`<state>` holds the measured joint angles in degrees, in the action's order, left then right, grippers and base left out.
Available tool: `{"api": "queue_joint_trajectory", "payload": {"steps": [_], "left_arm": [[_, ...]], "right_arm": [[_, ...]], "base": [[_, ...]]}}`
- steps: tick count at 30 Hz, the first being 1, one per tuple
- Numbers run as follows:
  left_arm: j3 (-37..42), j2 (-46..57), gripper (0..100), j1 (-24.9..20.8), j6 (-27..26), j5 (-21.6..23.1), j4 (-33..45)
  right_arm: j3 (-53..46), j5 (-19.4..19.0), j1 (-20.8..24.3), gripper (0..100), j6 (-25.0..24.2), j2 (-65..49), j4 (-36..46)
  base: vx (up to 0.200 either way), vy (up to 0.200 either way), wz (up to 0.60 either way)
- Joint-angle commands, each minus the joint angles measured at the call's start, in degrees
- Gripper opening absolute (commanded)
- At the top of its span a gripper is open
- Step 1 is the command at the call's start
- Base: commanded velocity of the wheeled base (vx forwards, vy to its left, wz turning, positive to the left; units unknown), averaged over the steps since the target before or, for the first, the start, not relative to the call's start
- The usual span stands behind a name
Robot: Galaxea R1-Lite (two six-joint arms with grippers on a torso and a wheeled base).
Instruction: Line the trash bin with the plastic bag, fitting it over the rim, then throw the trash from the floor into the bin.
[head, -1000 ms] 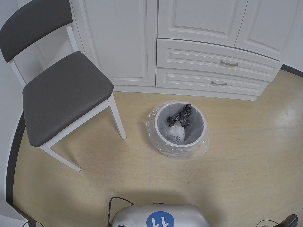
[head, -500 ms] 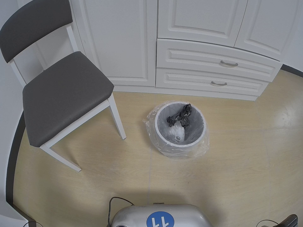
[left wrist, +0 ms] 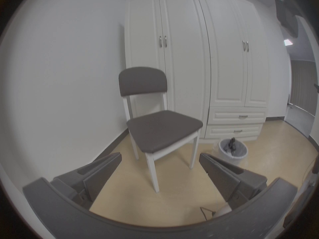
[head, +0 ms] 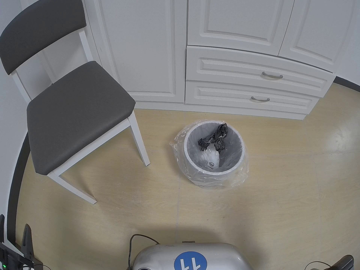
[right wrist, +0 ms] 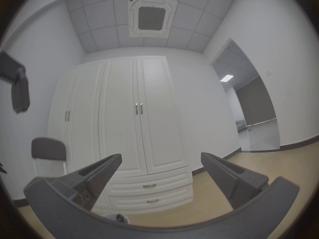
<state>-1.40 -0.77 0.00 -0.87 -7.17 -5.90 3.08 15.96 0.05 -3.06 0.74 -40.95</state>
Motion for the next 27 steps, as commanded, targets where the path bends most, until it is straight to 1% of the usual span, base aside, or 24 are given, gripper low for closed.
{"api": "queue_joint_trajectory", "payload": {"steps": [1,4,6,7,12,13,14,15,17,20,21,22,23,24,25,27], "left_arm": [[1.3,0.7,100,0.0,0.1,0.1,2.3],[1.2,0.6,100,0.0,0.3,2.5,3.9],[1.2,0.6,100,0.0,0.3,2.5,3.9],[1.4,0.6,100,0.0,2.5,7.1,5.6],[1.4,0.7,100,-0.1,0.1,7.0,6.3],[1.4,0.6,100,-0.1,0.1,7.1,6.2],[1.4,0.7,100,-0.1,0.1,7.1,6.2],[1.4,0.6,100,0.0,0.5,7.1,6.1],[1.4,0.6,100,0.0,0.8,7.0,6.1],[1.4,0.7,100,-0.1,0.6,7.0,6.1],[1.4,0.6,100,-0.1,0.6,7.0,6.1],[1.4,0.6,100,0.0,0.5,7.0,6.1],[1.4,0.6,100,-0.1,0.6,7.1,6.1],[1.4,0.6,100,-0.1,0.6,7.1,6.1],[1.4,0.6,100,0.0,0.5,7.1,6.1],[1.4,0.6,100,-0.1,0.3,7.1,6.1]], "right_arm": [[-3.1,-3.1,0.0,100,2.3,-0.7,7.1],[-3.1,-2.9,0.0,100,2.2,-0.7,15.3],[-3.1,-2.9,0.0,100,2.2,-0.7,15.3],[-3.1,-2.9,0.0,100,1.9,-0.7,21.2],[-3.1,-3.2,-0.1,100,1.9,-0.7,32.1],[-3.1,-3.2,-0.1,100,2.0,-0.7,34.2],[-3.1,-3.2,-0.1,100,1.9,-0.7,34.4],[-3.1,-3.2,-0.1,100,2.1,-0.7,37.0],[-3.0,-3.4,-0.1,100,2.1,-0.7,37.1],[-3.0,-6.0,-0.1,100,2.0,-0.7,37.1],[-3.0,-6.2,-0.1,100,2.0,-0.7,37.1],[-3.0,-8.5,-0.1,100,1.6,-0.7,37.5],[-3.0,-9.5,-0.1,100,0.9,-0.7,38.0],[-3.0,-9.5,-0.1,100,0.9,-0.7,38.0],[-3.0,-11.1,-0.1,100,0.9,-0.7,38.2],[-3.0,-12.1,-0.1,100,1.9,-0.7,38.2]], "base": [[0.000,0.000,0.00],[0.000,0.000,0.00],[0.000,0.000,0.00],[0.000,0.000,0.00],[0.000,0.000,0.00],[0.000,0.000,0.00],[0.000,0.000,0.00],[0.000,0.000,0.00],[0.000,0.000,0.00],[0.000,0.000,0.00],[0.000,0.000,0.00],[0.000,0.000,0.00],[0.000,0.000,0.00],[0.000,0.000,0.00],[0.000,0.000,0.00],[0.000,0.000,0.00]]}}
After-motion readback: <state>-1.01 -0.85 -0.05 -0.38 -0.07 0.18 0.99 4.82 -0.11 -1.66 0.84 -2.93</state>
